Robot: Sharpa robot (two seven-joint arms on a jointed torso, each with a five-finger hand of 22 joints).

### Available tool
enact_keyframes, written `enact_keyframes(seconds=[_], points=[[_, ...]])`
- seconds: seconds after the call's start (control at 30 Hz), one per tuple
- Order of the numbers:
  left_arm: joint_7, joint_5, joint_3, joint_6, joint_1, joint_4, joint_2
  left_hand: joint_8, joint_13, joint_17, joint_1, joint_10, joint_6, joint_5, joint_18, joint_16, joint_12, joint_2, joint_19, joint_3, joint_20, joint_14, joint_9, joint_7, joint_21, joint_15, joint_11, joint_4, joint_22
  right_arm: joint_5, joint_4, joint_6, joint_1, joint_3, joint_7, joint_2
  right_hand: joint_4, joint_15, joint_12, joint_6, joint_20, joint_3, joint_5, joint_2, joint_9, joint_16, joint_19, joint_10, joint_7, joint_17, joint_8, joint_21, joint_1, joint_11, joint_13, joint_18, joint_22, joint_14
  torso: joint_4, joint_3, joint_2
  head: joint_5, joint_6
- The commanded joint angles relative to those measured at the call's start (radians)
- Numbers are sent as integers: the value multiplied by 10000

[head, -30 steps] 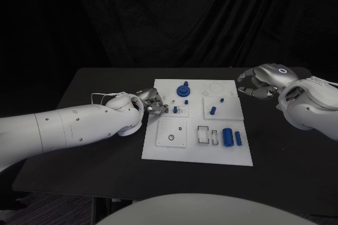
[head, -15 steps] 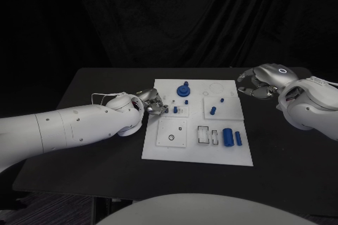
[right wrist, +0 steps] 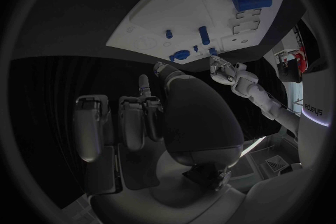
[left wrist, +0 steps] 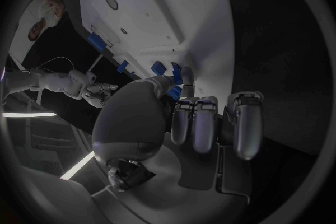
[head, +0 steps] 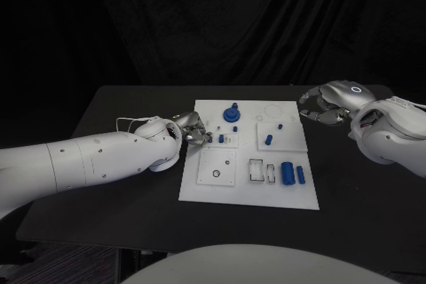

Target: Assemble the parts on the task board

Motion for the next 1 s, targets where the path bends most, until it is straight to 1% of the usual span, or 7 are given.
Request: enact_keyframes(seconds=[0.03, 0.27, 0.7, 0.83, 0.87, 0.9, 1.0], points=[[131, -16, -13, 155, -56, 1, 40, 37, 2610, 2635, -66, 1048, 5, 33, 32, 26, 34, 67, 661, 58, -31, 1039, 9, -85, -45, -58, -53, 5, 2301, -27, -4, 38, -5, 8, -191, -5, 13, -65, -43, 66, -92, 59, -14, 103, -10, 29, 900, 394, -19, 2635, -65, -32, -25, -76, 1900, -9, 2538, 1037, 7, 4, 2, -10, -2], [105, -16, -13, 305, -73, -10, 93, 39, 2610, 2635, -75, 1048, 1, 37, 35, 26, 34, 78, 657, 59, -32, 1039, 14, -85, -55, -58, -53, 2, 2297, -27, -9, 49, -5, 8, -196, 7, 13, -65, -43, 66, -92, 59, -14, 103, -10, 29, 900, 394, -19, 2635, -65, -32, -25, -76, 1900, -9, 2538, 1037, -5, 1, 5, 15, -2], [55, -16, -13, 430, -117, -6, 108, 51, 2610, 2635, -124, 1048, -3, -4, 37, 26, 34, 82, 653, 29, -33, 1039, 35, -81, -69, -58, -50, -7, 2293, -27, -16, 73, -6, 8, -217, -3, 13, -65, -43, 66, -92, 59, -14, 103, -10, 29, 900, 394, -19, 2635, -65, -32, -25, -76, 1900, -9, 2538, 1037, 6, 0, 2, -2, -2], [92, -16, -13, 417, -123, -7, 112, 96, 2610, 2635, -510, 1048, 28, -368, 37, 26, 34, 165, 652, -310, -30, 1039, 101, -67, -84, -49, -38, 125, 2290, -27, -20, 96, -6, 8, -229, 2, 13, -65, -43, 66, -92, 59, -14, 103, -10, 29, 900, 394, -19, 2635, -65, -32, -25, -76, 1900, -9, 2538, 1037, -2, -2, -3, 12, -2], [105, -16, -13, 404, -124, -7, 111, 100, 2610, 2635, -703, 1048, 35, -830, 38, 26, 34, 239, 651, -520, -24, 1039, 111, -67, -94, -42, -36, 239, 2288, -27, -22, 102, -6, 8, -231, 4, 13, -65, -43, 66, -92, 59, -14, 103, -10, 29, 900, 394, -19, 2635, -65, -32, -25, -76, 1900, -9, 2538, 1037, -3, -2, -5, 14, -2], [116, -16, -13, 392, -124, -9, 110, 98, 2610, 2635, -836, 1048, 41, -1096, 38, 26, 34, 282, 652, -671, -22, 1039, 112, -61, -96, -39, -29, 318, 2289, -27, -24, 105, -6, 8, -233, 5, 12, -65, -44, 67, -92, 60, -14, 103, -11, 29, 899, 394, -18, 2635, -66, -33, -25, -76, 1898, -9, 2538, 1037, -3, -2, -6, 20, -2], [172, -16, -13, 321, -127, -16, 104, 80, 2610, 2635, -1310, 1048, 58, -1524, 37, 26, 34, 420, 657, -1192, -10, 1039, 99, -35, -95, -24, -9, 413, 2292, -27, -31, 113, -6, 8, -236, 9, -1, -63, -56, 81, -91, 75, -15, 99, -22, 29, 893, 383, -12, 2635, -79, -43, -32, -72, 1882, -6, 2534, 1037, -1, 0, -2, 19, -2]])
